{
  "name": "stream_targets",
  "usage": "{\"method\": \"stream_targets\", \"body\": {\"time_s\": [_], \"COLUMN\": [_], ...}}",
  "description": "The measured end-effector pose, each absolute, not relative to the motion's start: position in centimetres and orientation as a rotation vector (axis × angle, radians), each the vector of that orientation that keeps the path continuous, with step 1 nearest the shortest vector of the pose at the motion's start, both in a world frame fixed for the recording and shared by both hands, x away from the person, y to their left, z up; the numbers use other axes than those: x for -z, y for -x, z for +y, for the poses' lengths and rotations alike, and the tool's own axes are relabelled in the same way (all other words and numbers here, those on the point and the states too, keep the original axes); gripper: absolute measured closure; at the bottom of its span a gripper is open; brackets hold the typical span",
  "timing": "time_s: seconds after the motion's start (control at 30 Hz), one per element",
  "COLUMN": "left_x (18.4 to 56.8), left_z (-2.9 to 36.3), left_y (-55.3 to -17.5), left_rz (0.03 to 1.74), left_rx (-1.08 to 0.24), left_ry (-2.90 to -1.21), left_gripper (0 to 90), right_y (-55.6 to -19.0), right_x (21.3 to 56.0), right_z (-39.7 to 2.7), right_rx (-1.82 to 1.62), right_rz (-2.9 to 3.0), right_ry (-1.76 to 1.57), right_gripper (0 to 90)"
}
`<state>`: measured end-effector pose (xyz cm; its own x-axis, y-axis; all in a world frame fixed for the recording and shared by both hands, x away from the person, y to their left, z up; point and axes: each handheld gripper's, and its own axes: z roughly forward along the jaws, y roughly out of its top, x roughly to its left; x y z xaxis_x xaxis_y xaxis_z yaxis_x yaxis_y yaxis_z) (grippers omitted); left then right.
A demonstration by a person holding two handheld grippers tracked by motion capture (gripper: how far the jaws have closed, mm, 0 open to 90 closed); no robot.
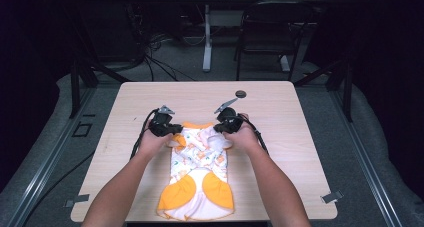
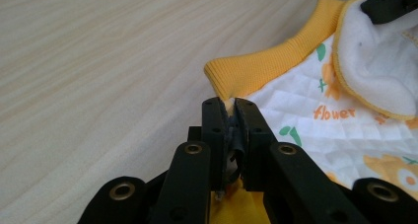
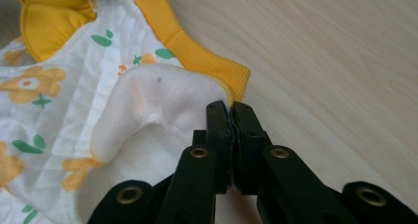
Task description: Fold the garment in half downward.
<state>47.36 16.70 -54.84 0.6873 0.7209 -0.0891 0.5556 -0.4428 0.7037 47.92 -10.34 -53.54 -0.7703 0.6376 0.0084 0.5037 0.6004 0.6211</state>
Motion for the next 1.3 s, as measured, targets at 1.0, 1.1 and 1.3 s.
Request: {"method": "stream_targets", "body": {"time_s": [1.0,1.1,1.3], "left_x": [49.0,48.3,46.9], "left_z": [17.3,17.4,17.4], "left_y": [-47.2,-47.2,-47.1], "left_rz": [0.907,0.893,0.871], "left_rx": [-0.418,-0.444,-0.481], "left_ry": [-2.108,-2.093,-2.086], "left_gripper": [84.0,84.0,84.0], "right_y": [-47.3,-47.2,-47.1], "right_x": [46.7,46.4,45.2], "right_z": [-9.3,-9.1,-9.0], "right_rx": [-0.88,-0.88,-0.873], "right_rz": [2.501,2.487,2.471], "right_ry": [-0.799,-0.794,-0.759], "right_gripper": [87.1,87.1,87.1]}}
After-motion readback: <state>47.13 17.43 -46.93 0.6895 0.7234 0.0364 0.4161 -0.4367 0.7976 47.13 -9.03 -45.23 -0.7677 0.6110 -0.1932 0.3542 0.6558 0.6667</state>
